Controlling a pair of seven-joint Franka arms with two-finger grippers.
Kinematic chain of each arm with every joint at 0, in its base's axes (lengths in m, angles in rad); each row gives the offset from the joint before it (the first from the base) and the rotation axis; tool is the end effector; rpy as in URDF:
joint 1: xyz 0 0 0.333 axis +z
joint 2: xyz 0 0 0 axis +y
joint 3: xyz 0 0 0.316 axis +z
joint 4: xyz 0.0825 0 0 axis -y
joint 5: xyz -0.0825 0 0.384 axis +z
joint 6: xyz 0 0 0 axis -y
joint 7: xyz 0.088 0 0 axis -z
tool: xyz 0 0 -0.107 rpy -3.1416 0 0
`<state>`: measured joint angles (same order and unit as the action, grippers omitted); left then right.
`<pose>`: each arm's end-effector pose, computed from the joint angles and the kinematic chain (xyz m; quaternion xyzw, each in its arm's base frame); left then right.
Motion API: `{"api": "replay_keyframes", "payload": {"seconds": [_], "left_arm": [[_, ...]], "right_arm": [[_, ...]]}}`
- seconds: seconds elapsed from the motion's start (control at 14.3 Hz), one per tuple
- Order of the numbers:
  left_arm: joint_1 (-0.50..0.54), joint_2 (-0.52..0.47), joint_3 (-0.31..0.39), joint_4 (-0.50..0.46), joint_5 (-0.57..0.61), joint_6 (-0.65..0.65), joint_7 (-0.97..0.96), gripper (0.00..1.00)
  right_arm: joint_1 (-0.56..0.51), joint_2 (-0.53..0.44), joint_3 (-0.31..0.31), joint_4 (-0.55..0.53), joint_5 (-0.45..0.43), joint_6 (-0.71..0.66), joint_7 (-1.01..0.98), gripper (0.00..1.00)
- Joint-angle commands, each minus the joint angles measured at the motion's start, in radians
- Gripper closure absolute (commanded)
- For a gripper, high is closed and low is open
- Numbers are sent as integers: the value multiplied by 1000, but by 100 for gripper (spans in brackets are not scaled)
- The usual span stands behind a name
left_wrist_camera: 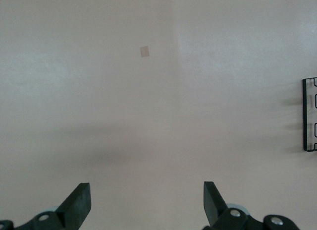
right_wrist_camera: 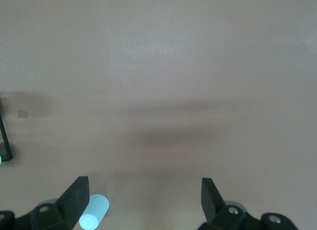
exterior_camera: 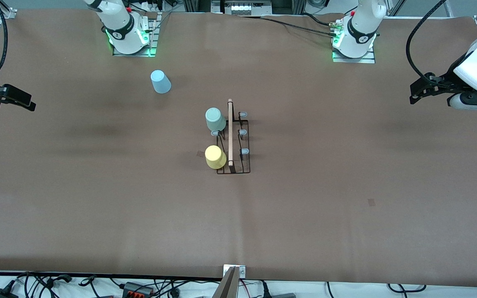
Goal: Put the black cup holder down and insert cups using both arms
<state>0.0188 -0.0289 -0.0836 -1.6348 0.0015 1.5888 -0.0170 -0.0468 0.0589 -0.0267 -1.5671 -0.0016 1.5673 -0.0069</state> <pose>0.5450 -0.0359 0.6117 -0.9997 0.0239 0.0085 0.0023 0.5690 -0.0416 0.5928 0.9990 -0.0333 -0.0294 0.0004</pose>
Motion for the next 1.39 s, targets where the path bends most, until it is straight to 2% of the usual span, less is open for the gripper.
{"api": "replay_keyframes", "payload": {"seconds": [0.0, 1.32], "left_arm": [[1, 15, -2, 32, -5, -20, 14, 0], [3, 15, -2, 32, -6, -21, 15, 0]], "right_arm": [[-8, 4, 2, 15, -1, -15, -4, 0], [-21, -2, 4, 25, 28, 19, 10, 0]]}}
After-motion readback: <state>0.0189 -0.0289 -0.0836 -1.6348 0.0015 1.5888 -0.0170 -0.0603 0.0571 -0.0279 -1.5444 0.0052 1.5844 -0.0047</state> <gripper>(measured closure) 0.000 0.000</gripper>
